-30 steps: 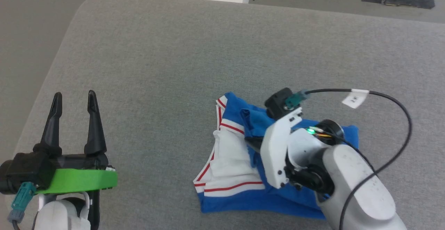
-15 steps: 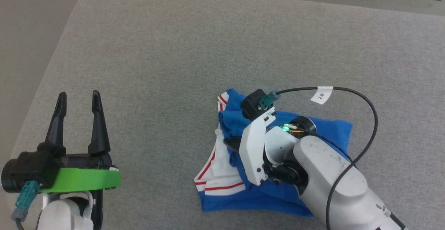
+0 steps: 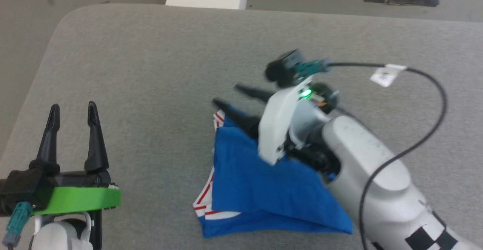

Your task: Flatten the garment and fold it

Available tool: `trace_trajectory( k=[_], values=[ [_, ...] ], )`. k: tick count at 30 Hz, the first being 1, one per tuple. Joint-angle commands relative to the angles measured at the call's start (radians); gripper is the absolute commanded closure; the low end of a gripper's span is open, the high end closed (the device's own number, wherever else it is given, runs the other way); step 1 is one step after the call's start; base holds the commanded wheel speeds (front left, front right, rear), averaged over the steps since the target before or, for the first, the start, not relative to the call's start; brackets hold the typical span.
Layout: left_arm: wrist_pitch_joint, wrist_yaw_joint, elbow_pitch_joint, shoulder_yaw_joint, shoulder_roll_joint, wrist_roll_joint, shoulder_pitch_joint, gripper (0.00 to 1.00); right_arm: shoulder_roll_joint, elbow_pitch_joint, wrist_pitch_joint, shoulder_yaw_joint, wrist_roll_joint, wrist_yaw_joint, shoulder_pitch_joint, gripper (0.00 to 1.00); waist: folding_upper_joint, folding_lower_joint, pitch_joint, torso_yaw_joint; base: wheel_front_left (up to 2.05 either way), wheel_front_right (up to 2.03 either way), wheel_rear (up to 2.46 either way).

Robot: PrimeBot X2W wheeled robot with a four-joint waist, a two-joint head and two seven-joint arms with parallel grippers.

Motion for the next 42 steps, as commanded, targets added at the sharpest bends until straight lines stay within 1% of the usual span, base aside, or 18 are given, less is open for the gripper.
trace_trajectory(
  k=[1,3,5,7,10,13,16,21,25,26,27,28,31,33,35,37,42],
  values=[
    [-0.005,-0.007,-0.005,0.005,0.003,0.008,0.015,0.00,-0.002,-0.006,-0.003,-0.056,-0.073,-0.002,0.009,0.00,0.0000,0.0000,-0.032,-0.056,0.00,0.00,0.00],
    [-0.005,-0.007,-0.010,0.009,0.004,0.014,0.020,0.00,-0.003,-0.023,0.020,-0.153,-0.198,-0.002,0.047,0.00,0.0000,0.0000,-0.038,-0.078,0.00,0.00,0.00],
    [-0.005,-0.007,-0.015,0.011,0.005,0.019,0.023,0.00,-0.004,-0.063,0.067,-0.249,-0.318,-0.002,0.106,0.00,0.0000,0.0000,-0.039,-0.096,0.00,0.00,0.00],
    [-0.005,-0.007,-0.016,0.010,0.006,0.023,0.024,0.00,-0.004,-0.119,0.119,-0.334,-0.412,-0.002,0.180,0.00,0.0000,0.0000,-0.038,-0.109,0.00,0.00,0.00],
    [-0.005,-0.007,-0.020,0.006,0.005,0.027,0.020,0.00,-0.003,-0.196,0.207,-0.412,-0.519,-0.002,0.295,0.00,0.0000,0.0000,-0.031,-0.113,0.00,0.00,0.00],
    [-0.005,-0.007,-0.024,0.000,0.005,0.026,0.016,0.00,-0.003,-0.247,0.280,-0.448,-0.555,-0.002,0.406,0.00,0.0000,0.0000,-0.021,-0.110,0.00,0.00,0.00],
    [-0.005,-0.007,-0.024,-0.007,0.007,0.022,0.015,0.00,-0.003,-0.257,0.317,-0.461,-0.553,-0.002,0.476,0.00,0.0000,0.0000,-0.008,-0.102,0.00,0.00,0.00],
    [-0.005,-0.007,-0.020,-0.009,0.011,0.017,0.009,0.00,-0.003,-0.212,0.338,-0.446,-0.519,-0.002,0.519,0.00,0.0000,0.0000,0.007,-0.087,0.00,0.00,0.00],
    [-0.005,-0.007,-0.016,-0.011,0.012,0.015,0.004,0.00,-0.003,-0.164,0.340,-0.443,-0.533,-0.002,0.519,0.00,0.0000,0.0000,0.013,-0.078,0.00,0.00,0.00],
    [-0.005,-0.007,-0.015,-0.010,0.012,0.015,0.004,0.00,-0.003,-0.152,0.343,-0.445,-0.538,-0.002,0.515,0.09,0.0000,0.0000,0.012,-0.077,0.00,0.00,0.00],
    [-0.005,-0.007,-0.014,-0.010,0.011,0.015,0.005,0.00,-0.003,-0.145,0.345,-0.446,-0.539,-0.002,0.512,0.58,0.0000,0.0000,0.012,-0.078,0.00,0.00,0.00],
    [-0.005,-0.007,-0.014,-0.008,0.011,0.016,0.007,0.00,-0.002,-0.142,0.344,-0.444,-0.537,-0.002,0.506,1.00,0.0000,0.0000,0.010,-0.081,0.00,0.00,0.00],
    [-0.005,-0.007,-0.020,0.007,0.010,0.017,0.018,0.00,-0.002,-0.151,0.353,-0.426,-0.535,-0.002,0.487,1.00,0.0000,0.0000,0.006,-0.110,0.00,0.00,0.00],
    [-0.005,-0.007,-0.029,0.020,0.010,0.017,0.031,0.00,-0.005,-0.171,0.364,-0.410,-0.542,-0.002,0.471,1.00,0.0000,0.0000,0.005,-0.148,0.00,0.00,0.00],
    [-0.005,-0.007,-0.041,0.038,0.010,0.016,0.046,0.00,-0.025,-0.199,0.385,-0.390,-0.536,-0.002,0.455,1.00,0.0000,0.0000,0.010,-0.198,0.00,0.00,0.00],
    [-0.005,-0.006,-0.055,0.059,0.010,0.013,0.059,0.00,-0.058,-0.229,0.411,-0.366,-0.524,-0.002,0.437,1.00,0.0000,0.0000,0.021,-0.256,0.00,0.00,0.00],
    [-0.005,-0.007,-0.080,0.076,0.025,0.009,0.068,0.00,-0.173,-0.285,0.471,-0.322,-0.488,-0.002,0.374,1.00,0.0000,0.0000,0.060,-0.392,0.00,0.00,0.00]
  ],
)
